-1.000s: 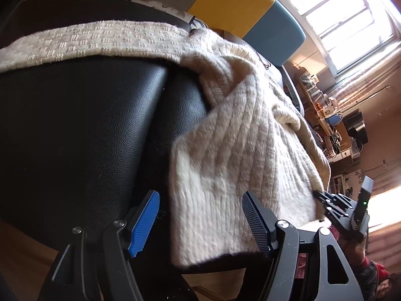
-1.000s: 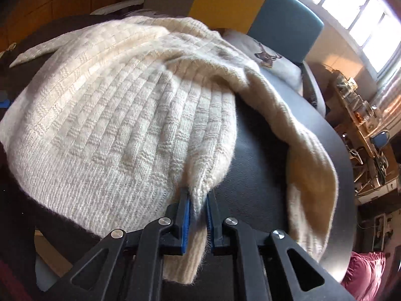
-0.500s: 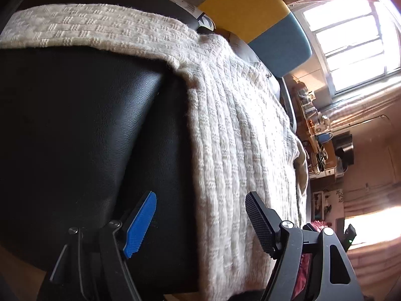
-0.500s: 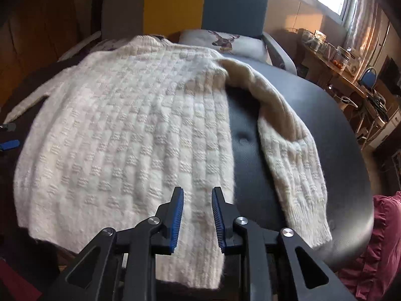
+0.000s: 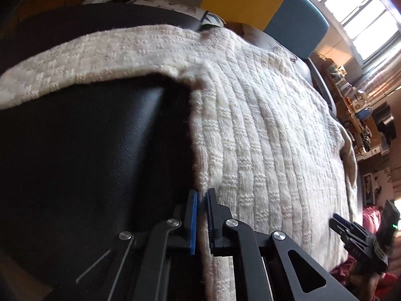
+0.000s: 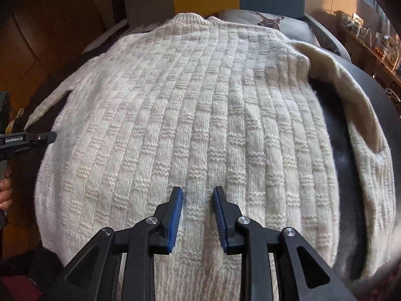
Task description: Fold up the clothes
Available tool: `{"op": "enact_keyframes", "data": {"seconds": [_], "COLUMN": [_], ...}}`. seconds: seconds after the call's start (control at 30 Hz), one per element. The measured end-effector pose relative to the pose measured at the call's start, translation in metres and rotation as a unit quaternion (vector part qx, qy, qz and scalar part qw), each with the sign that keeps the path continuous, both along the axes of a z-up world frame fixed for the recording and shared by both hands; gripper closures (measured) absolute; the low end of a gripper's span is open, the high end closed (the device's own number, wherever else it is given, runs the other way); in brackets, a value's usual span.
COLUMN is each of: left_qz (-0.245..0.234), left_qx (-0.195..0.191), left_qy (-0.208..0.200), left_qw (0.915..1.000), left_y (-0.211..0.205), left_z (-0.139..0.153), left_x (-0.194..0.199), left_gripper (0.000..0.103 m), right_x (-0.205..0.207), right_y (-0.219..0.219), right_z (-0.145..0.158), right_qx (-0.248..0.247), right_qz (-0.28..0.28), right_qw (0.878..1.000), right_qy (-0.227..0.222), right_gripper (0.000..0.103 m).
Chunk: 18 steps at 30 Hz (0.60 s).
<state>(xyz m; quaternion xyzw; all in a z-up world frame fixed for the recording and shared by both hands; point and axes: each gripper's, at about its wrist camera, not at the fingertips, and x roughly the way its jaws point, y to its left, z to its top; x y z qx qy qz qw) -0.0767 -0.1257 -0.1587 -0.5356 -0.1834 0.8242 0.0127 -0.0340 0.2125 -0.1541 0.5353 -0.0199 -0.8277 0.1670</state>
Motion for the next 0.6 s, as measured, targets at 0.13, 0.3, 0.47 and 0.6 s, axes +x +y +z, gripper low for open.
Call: {"op": "enact_keyframes", "data": {"seconds": [0.13,0.3,0.47,0.6], "left_qz": [0.019,0.005,-0.045,-0.080], "left_qx": [-0.027,0.080,0.079,0.064], "left_qy": [0.001,-0.005,0.007,-0.009], "left_qw": [0.9995,0.9968,0.9958,0.9947], "left_y": [-0.026,-0.037,-0.011,0.011], "left_z": [0.006,0.013,0.014,-0.001], "left_x": [-0.017,0.007,0.053,0.079], "left_gripper": [0.096,0.058,0.055,0.053], "right_x": [0.012,0.017,0.020,0.021], "right_y": [-0.005,0.006,0.032,0.045], "right_z": [-0.005,-0.003,0.013,0.018], "right_qx": [-0.020,-0.068,-0.132,-0.141], "right_qz": [0.011,-0.014,-0.038,-0.053], "right_qw": [1.000,0.998,0.990,0.988], "right_qy": [0.019,0.004,0.011,0.016], "right_gripper": [0.071,0.070,0.070,0.070]}}
